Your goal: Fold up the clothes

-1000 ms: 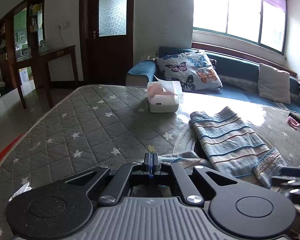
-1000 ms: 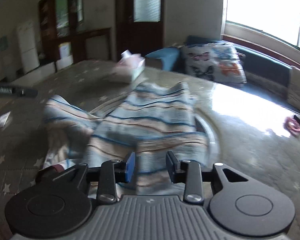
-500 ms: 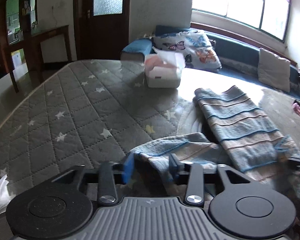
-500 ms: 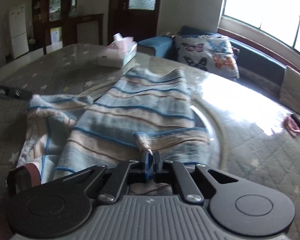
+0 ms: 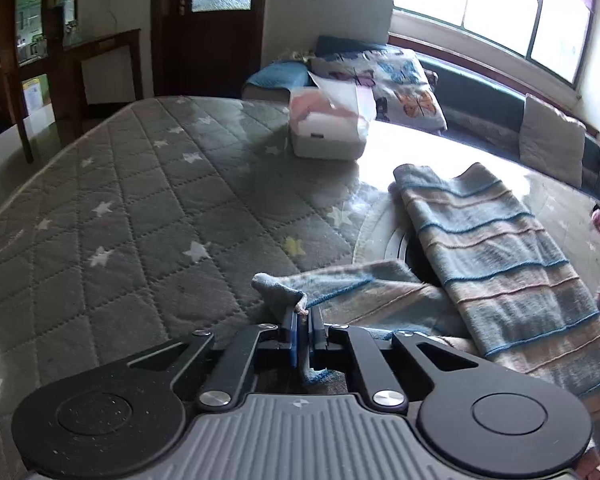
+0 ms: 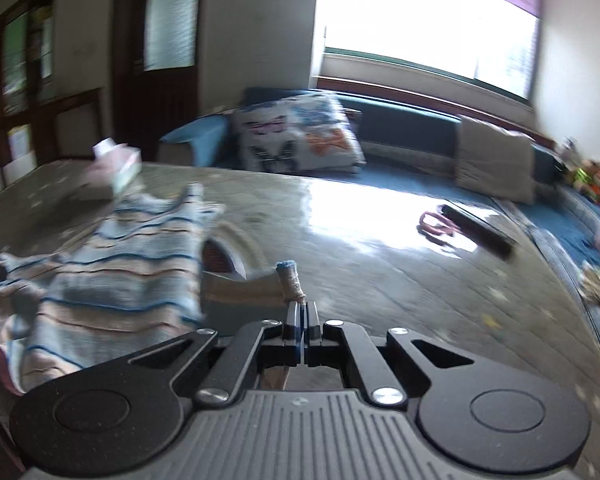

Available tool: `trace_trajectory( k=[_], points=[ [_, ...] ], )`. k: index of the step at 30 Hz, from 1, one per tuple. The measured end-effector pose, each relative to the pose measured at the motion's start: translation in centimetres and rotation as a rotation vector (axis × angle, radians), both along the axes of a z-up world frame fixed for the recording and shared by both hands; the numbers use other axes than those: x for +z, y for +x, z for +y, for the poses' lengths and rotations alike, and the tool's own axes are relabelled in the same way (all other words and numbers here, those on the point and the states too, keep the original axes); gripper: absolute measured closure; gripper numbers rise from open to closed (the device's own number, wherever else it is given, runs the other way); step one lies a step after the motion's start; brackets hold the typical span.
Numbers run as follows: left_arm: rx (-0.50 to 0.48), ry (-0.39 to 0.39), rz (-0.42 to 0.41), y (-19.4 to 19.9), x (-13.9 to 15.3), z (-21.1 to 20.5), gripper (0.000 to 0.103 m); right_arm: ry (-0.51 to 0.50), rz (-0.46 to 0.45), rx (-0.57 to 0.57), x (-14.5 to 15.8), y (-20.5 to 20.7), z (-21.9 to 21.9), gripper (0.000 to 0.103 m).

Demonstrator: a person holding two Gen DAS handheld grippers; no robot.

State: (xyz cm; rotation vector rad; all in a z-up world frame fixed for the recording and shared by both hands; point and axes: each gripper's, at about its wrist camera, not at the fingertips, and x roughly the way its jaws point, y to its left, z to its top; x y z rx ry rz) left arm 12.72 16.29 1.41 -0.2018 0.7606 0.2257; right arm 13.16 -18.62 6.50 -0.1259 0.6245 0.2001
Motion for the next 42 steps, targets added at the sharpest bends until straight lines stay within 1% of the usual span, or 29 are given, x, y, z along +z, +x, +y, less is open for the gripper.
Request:
trace_trajectory(
  k=[6, 8, 11, 13, 16, 17, 20, 22, 25, 26, 28, 30, 32, 34, 37, 38, 40, 42],
  points=[
    [0.037, 0.032, -0.068, -3.7, 2.8, -0.1, 0.098, 0.053, 0.015, -0.136, -0.7, -1.8, -5.0, 0.103],
    [0.063, 0.051, -0.069, -5.1, 3.4, 0.0, 0.098, 0.07, 0.02, -0.182, -1.0, -2.4, -6.7, 0.103],
    [0.068, 0.076, -0.03, -6.7, 3.4, 0.3, 0.098, 0.097, 0.028, -0.25, -1.3, -3.3, -9.2, 0.103],
    [0.062, 0.094, 0.003, -7.4, 3.0, 0.4, 0.097, 0.1, 0.054, -0.246, -1.8, -3.8, -9.9, 0.103],
    [0.061, 0.115, 0.06, -7.5, 2.0, 0.4, 0.092, 0.073, 0.078, -0.202, -2.3, -3.9, -9.9, 0.103],
    [0.064, 0.118, 0.069, -7.5, 1.8, 0.4, 0.092, 0.082, 0.079, -0.186, -2.3, -3.5, -9.6, 0.103],
    [0.083, 0.143, 0.078, -7.7, 2.0, 0.7, 0.086, 0.105, 0.082, -0.117, -1.8, -2.6, -8.1, 0.099],
    [0.093, 0.158, 0.062, -8.0, 2.5, 1.1, 0.072, 0.107, 0.085, -0.065, -1.5, -1.7, -6.9, 0.095],
    [0.083, 0.169, 0.028, -8.0, 3.4, 1.1, 0.072, 0.112, 0.102, 0.01, -1.4, 0.2, -4.4, 0.094],
    [0.07, 0.161, 0.023, -7.7, 3.4, 1.0, 0.072, 0.113, 0.108, 0.034, -1.4, 0.9, -3.5, 0.093],
    [0.045, 0.146, 0.013, -7.0, 3.4, 0.8, 0.073, 0.117, 0.119, 0.084, -1.4, 2.2, -1.8, 0.088],
    [0.01, 0.117, 0.017, -5.9, 3.0, 0.3, 0.073, 0.12, 0.13, 0.134, -1.4, 3.5, -0.1, 0.084],
    [-0.023, 0.104, 0.021, -4.6, 2.4, -0.3, 0.073, 0.123, 0.142, 0.183, -1.3, 4.7, 1.6, 0.082],
    [-0.064, 0.094, 0.019, -3.4, 2.0, -0.9, 0.074, 0.126, 0.153, 0.233, -1.3, 6.0, 3.3, 0.075],
    [-0.126, 0.093, 0.027, -1.7, 1.1, -1.7, 0.074, 0.131, 0.17, 0.307, -1.3, 8.0, 5.8, 0.072],
    [-0.135, 0.095, 0.035, -1.3, 0.8, -1.8, 0.074, 0.134, 0.173, 0.321, -1.3, 8.5, 6.3, 0.072],
    [-0.15, 0.094, 0.053, -0.6, 0.1, -2.0, 0.074, 0.144, 0.182, 0.345, -1.5, 9.8, 7.4, 0.067],
    [-0.157, 0.089, 0.061, -0.3, -0.3, -1.9, 0.074, 0.162, 0.192, 0.367, -1.7, 11.2, 8.5, 0.067]
  ],
)
